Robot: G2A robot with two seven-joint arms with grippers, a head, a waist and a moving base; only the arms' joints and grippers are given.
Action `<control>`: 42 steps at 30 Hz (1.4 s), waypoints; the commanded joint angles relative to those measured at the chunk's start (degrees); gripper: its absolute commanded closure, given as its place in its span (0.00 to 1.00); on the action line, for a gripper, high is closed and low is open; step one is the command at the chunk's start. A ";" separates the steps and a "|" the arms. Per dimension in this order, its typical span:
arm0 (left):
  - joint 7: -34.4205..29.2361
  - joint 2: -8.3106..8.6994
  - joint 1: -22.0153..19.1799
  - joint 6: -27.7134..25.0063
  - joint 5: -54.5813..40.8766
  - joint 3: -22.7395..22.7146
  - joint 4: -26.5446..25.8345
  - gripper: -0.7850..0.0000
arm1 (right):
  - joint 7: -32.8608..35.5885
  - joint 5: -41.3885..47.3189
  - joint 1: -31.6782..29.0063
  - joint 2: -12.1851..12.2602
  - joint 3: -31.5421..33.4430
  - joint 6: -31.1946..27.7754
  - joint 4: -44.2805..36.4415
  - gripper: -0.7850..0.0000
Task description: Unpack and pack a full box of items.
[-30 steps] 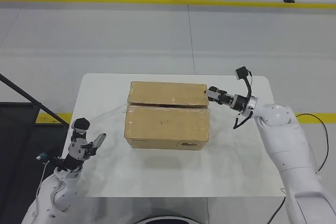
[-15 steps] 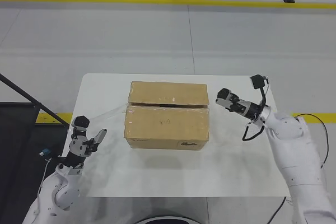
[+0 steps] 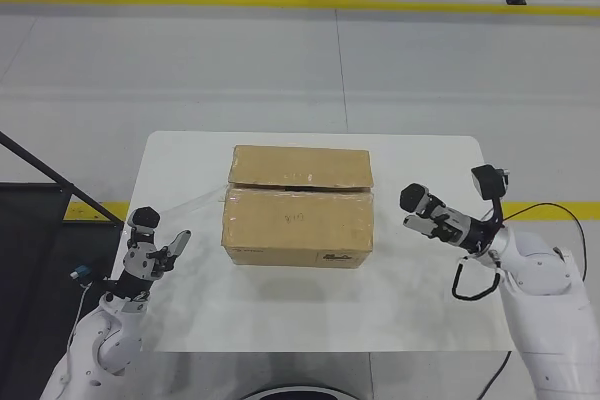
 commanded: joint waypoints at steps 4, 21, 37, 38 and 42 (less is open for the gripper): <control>-0.50 -0.04 -0.04 0.58 -0.45 0.07 -0.21 0.00 | -1.01 -0.08 -0.36 -0.04 -0.23 0.95 -0.08 0.00; -1.92 -0.42 0.09 2.90 -6.01 -0.91 -0.59 0.00 | 11.65 14.99 12.42 -1.00 -12.10 9.30 14.94 0.00; -2.09 -0.60 -0.44 1.74 -5.61 -0.54 -0.39 0.00 | 15.04 26.31 14.96 0.37 -17.24 12.67 11.62 0.00; -2.15 -0.59 -0.46 1.48 -5.43 -0.46 -0.49 0.00 | 15.43 27.26 14.56 0.68 -17.16 13.06 10.62 0.00; -2.29 -0.56 -0.44 0.17 -4.22 -0.11 -1.19 0.00 | 18.05 31.58 12.72 1.96 -16.89 15.67 5.90 0.00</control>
